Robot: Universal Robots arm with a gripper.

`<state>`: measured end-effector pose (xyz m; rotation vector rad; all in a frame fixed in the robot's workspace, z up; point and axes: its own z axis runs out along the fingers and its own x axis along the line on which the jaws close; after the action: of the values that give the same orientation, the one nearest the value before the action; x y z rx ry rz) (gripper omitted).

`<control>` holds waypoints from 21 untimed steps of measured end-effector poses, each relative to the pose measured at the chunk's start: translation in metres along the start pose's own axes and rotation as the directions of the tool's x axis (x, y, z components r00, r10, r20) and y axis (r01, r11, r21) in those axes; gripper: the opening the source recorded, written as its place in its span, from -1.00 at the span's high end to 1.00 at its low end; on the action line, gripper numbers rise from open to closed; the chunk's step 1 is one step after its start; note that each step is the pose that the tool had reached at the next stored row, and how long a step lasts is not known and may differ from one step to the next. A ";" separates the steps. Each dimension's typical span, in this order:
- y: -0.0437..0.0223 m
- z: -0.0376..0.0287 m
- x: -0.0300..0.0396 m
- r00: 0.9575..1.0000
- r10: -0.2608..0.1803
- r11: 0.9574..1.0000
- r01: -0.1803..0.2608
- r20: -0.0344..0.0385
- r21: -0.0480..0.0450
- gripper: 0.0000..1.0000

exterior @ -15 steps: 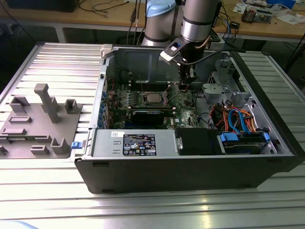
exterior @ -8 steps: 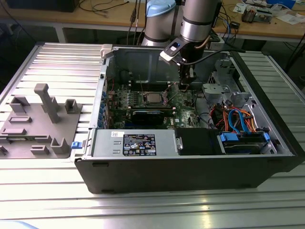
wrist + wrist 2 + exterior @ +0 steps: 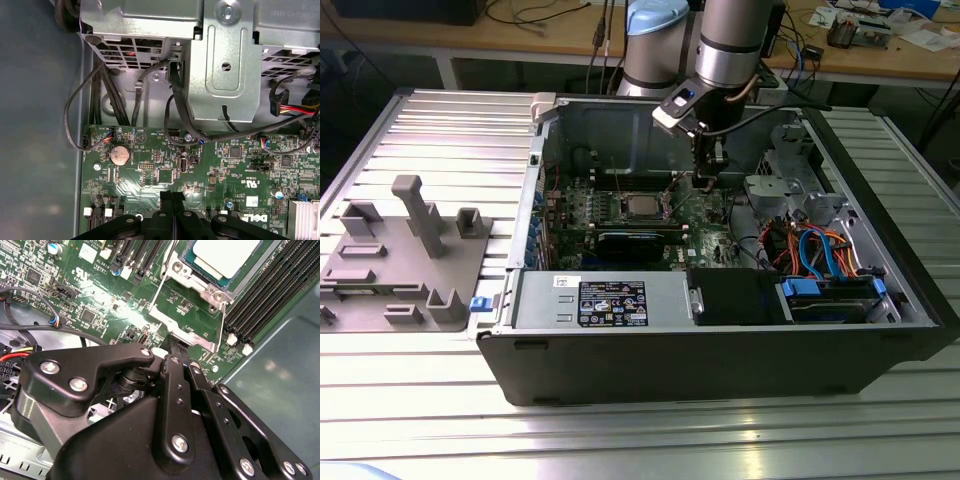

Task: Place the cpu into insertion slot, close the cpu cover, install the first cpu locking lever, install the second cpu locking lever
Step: 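Close the cpu cover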

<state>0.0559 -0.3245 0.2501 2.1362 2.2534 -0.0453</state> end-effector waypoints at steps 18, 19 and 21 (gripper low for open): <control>-0.0073 -0.0001 0.0004 1.000 0.000 1.000 0.000 0.000 0.000 0.79; -0.0076 -0.0001 0.0004 1.000 0.000 1.000 0.000 0.000 0.000 0.79; -0.0079 -0.0001 0.0004 1.000 0.000 1.000 0.000 0.000 0.000 0.79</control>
<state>0.0479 -0.3245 0.2501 2.1363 2.2532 -0.0454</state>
